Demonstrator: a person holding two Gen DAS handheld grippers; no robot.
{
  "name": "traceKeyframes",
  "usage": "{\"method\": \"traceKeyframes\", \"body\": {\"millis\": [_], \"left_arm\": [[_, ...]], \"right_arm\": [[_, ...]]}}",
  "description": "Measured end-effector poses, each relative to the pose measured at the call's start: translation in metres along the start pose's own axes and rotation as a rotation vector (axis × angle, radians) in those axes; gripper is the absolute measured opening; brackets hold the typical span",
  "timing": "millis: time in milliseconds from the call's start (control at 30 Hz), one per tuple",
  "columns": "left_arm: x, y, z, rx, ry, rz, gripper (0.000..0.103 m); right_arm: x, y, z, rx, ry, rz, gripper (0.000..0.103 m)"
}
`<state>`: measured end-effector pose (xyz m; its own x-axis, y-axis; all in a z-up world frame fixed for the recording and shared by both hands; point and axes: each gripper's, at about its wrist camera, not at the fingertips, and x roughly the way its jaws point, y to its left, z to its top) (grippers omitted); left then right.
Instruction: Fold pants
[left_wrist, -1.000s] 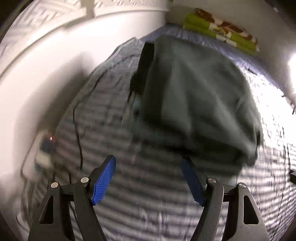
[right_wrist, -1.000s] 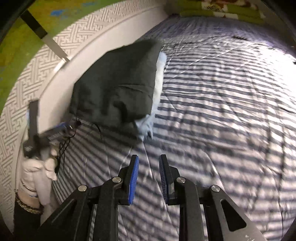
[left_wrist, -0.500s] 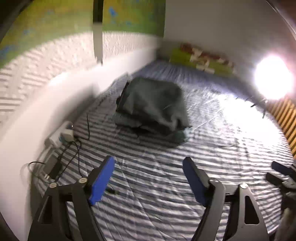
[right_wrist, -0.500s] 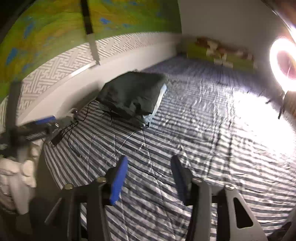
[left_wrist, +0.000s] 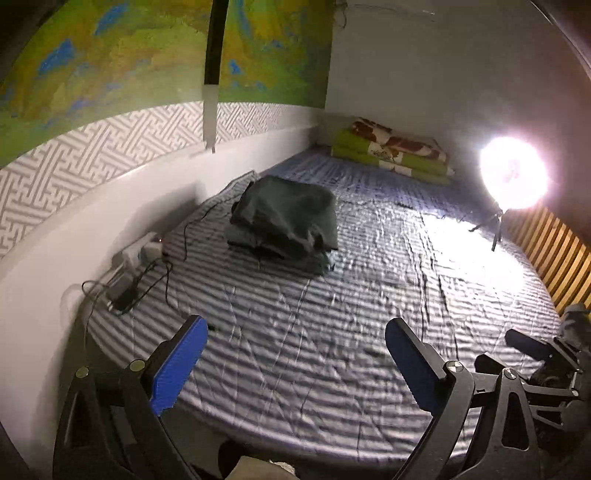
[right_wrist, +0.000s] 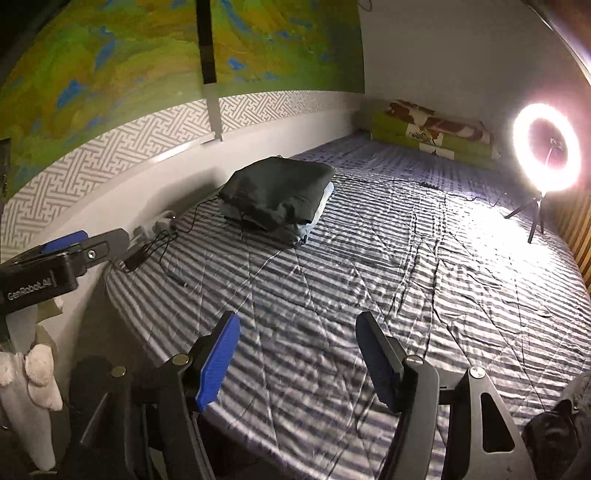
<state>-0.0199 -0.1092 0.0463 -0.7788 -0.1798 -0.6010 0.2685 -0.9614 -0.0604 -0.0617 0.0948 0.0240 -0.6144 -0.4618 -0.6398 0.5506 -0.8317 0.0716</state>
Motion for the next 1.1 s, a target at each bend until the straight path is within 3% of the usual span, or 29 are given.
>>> {"method": "traceKeyframes", "body": {"millis": [100,700,1100], "left_arm": [[-0.008,-0.001,-0.011,0.034,0.0,0.025,0.099],[-0.034,0.02,-0.042,0.001,0.006,-0.006,0.102],[-0.028,0.011,-0.044,0.008,0.018,-0.006,0.102]], "right_arm": [[-0.008,0.009,-0.009,0.004,-0.007,-0.005,0.062],[-0.027,0.036,-0.032,0.019,0.004,-0.007,0.063],[-0.03,0.023,-0.037,0.04,0.003,-0.004,0.064]]}}
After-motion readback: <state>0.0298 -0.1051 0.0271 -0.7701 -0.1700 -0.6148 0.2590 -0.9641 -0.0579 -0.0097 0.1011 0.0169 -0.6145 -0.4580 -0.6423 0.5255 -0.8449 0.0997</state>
